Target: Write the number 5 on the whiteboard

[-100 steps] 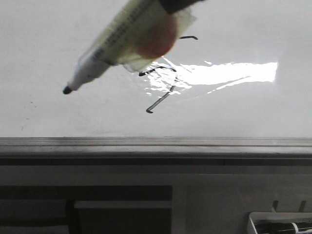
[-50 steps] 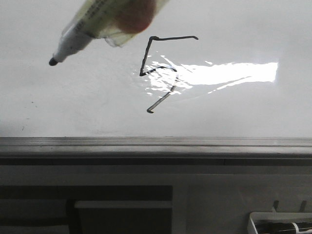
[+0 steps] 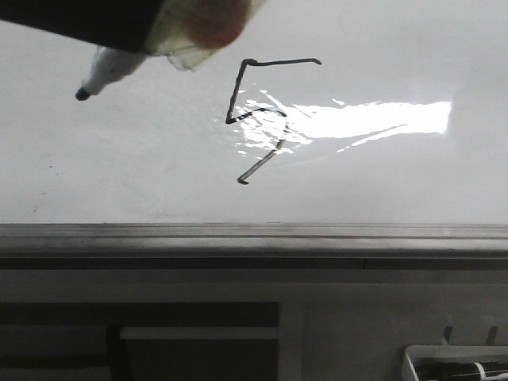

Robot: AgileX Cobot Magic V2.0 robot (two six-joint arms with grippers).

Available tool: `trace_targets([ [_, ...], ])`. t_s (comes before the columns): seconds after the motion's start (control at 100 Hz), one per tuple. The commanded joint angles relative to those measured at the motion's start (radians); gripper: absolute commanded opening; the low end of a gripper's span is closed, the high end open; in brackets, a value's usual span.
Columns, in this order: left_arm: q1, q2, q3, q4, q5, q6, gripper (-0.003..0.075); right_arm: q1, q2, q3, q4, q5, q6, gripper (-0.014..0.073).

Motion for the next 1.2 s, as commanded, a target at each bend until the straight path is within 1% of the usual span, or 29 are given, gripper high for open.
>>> trace_targets([
  [0.0, -0.032, 0.027, -0.037, -0.039, -0.089, -0.012, 0.0386, -0.002, -0.011, -0.036, 0.049, -0.070, -0.009, -0.0041],
  [0.11, -0.033, 0.069, -0.037, -0.039, -0.122, -0.012, 0.0380, -0.002, -0.011, -0.036, 0.059, -0.068, -0.009, -0.0041],
  [0.16, -0.033, 0.080, -0.037, -0.039, -0.136, -0.012, 0.0357, -0.002, -0.011, -0.036, 0.059, -0.068, -0.009, -0.0041],
  [0.23, -0.033, 0.084, -0.037, -0.039, -0.149, -0.012, 0.0293, -0.002, -0.011, -0.036, 0.059, -0.066, -0.009, -0.0041],
  [0.35, -0.033, 0.082, -0.037, -0.039, -0.161, -0.012, 0.0127, -0.003, -0.011, -0.036, 0.059, -0.066, -0.009, -0.0041],
  [0.38, -0.033, 0.082, -0.037, -0.039, -0.161, -0.012, 0.0101, -0.003, -0.011, -0.036, 0.059, -0.068, -0.009, -0.0041],
  [0.42, -0.033, 0.082, -0.037, -0.039, -0.157, -0.012, 0.0084, -0.004, -0.011, -0.036, 0.059, -0.070, -0.009, -0.0041],
  [0.55, -0.033, 0.082, -0.037, -0.048, -0.150, -0.012, 0.0090, -0.038, -0.011, -0.036, 0.059, -0.074, 0.015, -0.0041],
  [0.62, -0.033, 0.082, -0.037, -0.049, -0.152, -0.012, 0.0125, -0.076, -0.011, -0.034, 0.059, -0.067, 0.046, -0.0041],
  [0.67, -0.033, 0.082, -0.037, -0.049, -0.152, -0.012, 0.0179, -0.099, -0.011, -0.034, 0.059, -0.054, 0.047, -0.0041],
  [0.77, -0.033, 0.082, -0.037, -0.052, -0.156, -0.012, 0.0346, -0.120, -0.011, -0.034, 0.059, -0.025, 0.047, -0.0041],
  [0.8, -0.033, 0.082, -0.037, -0.052, -0.156, -0.013, 0.0386, -0.120, -0.011, -0.034, 0.059, -0.015, 0.047, -0.0041],
  [0.84, -0.033, 0.082, -0.037, -0.057, -0.156, -0.013, 0.0427, -0.120, -0.011, -0.034, 0.059, -0.009, 0.047, -0.0041],
  [0.87, -0.033, 0.082, -0.037, -0.057, -0.156, -0.013, 0.0440, -0.120, -0.011, -0.034, 0.059, -0.002, 0.047, -0.0041],
  [0.95, -0.033, 0.082, -0.037, -0.057, -0.154, -0.013, 0.0433, -0.120, -0.011, -0.034, 0.059, 0.002, 0.047, -0.0041],
  [1.0, -0.033, 0.082, -0.037, -0.057, -0.154, -0.013, 0.0406, -0.120, -0.011, -0.034, 0.061, 0.000, 0.047, -0.0041],
  [1.07, -0.033, 0.082, -0.037, -0.057, -0.154, -0.013, 0.0336, -0.120, -0.011, -0.034, 0.067, 0.000, 0.047, -0.0041],
  [1.19, -0.033, 0.082, -0.037, -0.057, -0.154, -0.013, 0.0176, -0.120, -0.011, -0.034, 0.075, 0.000, 0.047, -0.0041],
])
